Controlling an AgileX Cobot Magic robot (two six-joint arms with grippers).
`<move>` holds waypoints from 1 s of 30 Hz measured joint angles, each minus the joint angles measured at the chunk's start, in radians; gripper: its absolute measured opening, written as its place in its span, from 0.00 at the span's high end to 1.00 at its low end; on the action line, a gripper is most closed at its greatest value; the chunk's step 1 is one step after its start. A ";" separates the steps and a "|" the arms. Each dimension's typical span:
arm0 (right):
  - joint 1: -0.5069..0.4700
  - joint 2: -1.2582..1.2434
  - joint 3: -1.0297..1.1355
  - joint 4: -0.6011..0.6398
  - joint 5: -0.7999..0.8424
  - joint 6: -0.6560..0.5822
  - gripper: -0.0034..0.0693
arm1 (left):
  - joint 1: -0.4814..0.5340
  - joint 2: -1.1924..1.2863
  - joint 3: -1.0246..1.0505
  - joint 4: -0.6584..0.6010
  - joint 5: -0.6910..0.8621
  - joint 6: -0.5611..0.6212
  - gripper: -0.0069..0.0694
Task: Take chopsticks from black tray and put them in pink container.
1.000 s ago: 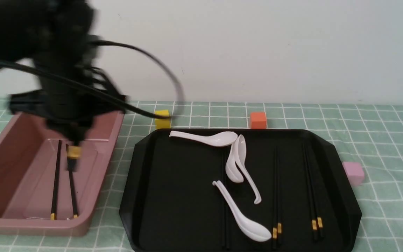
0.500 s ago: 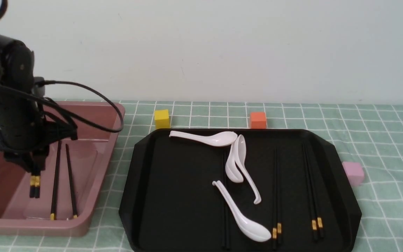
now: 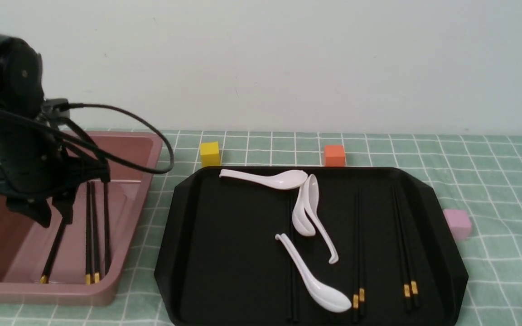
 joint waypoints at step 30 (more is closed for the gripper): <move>0.000 0.000 0.000 0.000 0.000 0.000 0.62 | -0.277 -1.432 1.055 -0.313 -0.758 0.112 0.93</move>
